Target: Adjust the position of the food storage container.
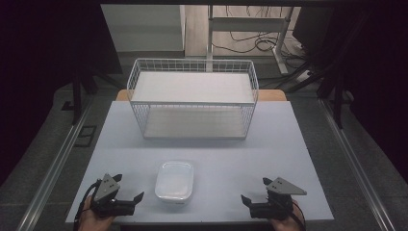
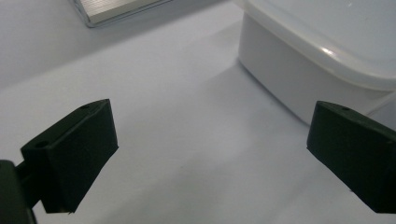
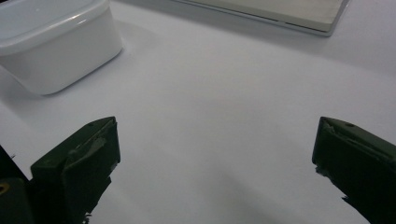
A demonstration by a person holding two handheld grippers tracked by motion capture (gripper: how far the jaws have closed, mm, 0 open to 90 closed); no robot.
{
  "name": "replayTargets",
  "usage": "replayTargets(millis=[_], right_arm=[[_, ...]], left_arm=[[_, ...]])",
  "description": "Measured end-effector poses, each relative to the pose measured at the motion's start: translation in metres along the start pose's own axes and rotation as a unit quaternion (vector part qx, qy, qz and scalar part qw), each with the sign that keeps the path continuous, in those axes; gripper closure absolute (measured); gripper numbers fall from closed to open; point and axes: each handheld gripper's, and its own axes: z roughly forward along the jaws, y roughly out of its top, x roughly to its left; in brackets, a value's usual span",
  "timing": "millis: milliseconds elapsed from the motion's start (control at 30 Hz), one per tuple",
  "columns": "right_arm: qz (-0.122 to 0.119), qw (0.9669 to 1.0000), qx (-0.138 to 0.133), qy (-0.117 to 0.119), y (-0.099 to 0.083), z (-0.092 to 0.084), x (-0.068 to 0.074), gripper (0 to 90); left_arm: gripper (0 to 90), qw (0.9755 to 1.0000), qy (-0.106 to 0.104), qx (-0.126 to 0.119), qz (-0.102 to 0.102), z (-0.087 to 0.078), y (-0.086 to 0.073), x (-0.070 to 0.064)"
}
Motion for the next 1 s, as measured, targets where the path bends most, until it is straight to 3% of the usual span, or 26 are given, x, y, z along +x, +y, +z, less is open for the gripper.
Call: replayTargets(millis=[100, 200, 300, 400, 533, 567, 600, 633, 700, 767, 1000], right_arm=[[-0.001, 1.0, 0.003, -0.006, 0.001, -0.001, -0.002, 0.9], [-0.004, 0.9999, 0.006, -0.012, 0.002, -0.002, -0.003, 0.9], [0.0, 0.9999, 0.004, -0.011, 0.002, -0.002, -0.002, 0.8], [-0.003, 0.9999, 0.005, -0.012, 0.003, -0.001, 0.0, 0.0], [0.001, 0.9998, 0.004, -0.02, 0.004, 0.0, 0.0, 0.0], [0.001, 0.9998, 0.004, -0.02, 0.004, 0.0, 0.0, 0.0], [0.001, 0.9998, 0.003, -0.021, 0.004, 0.0, 0.0, 0.0], [0.002, 0.9998, 0.001, -0.021, 0.005, -0.001, 0.0, 0.0], [0.002, 0.9998, -0.001, -0.017, 0.005, -0.001, 0.0, 0.0], [-0.003, 0.9998, 0.0, -0.017, 0.006, -0.002, 0.0, 0.0], [-0.015, 0.9997, 0.011, -0.017, 0.007, -0.001, 0.003, 0.0]], left_arm=[[2.0, 0.9994, -0.03, -0.011, -0.008, -0.002, 0.001, 0.002], [6.3, 0.9988, -0.046, -0.016, 0.0, -0.003, 0.002, 0.002], [19.6, 0.9979, -0.061, -0.016, 0.014, -0.003, 0.003, 0.001], [37.7, 0.9965, -0.08, -0.004, 0.022, 0.001, 0.005, -0.001], [75.3, 0.9934, -0.105, 0.023, 0.038, 0.013, 0.01, -0.008], [82.3, 0.9934, -0.105, 0.023, 0.038, 0.013, 0.01, -0.008], [82.3, 0.9924, -0.112, 0.03, 0.041, 0.017, 0.013, -0.01], [90.0, 0.9917, -0.117, 0.033, 0.042, 0.019, 0.014, -0.011], [90.0, 0.9891, -0.13, 0.046, 0.052, 0.027, 0.017, -0.018], [90.0, 0.9876, -0.126, 0.061, 0.07, 0.033, 0.019, -0.025], [90.0, 0.9796, -0.162, 0.067, 0.098, 0.04, 0.026, -0.049]])
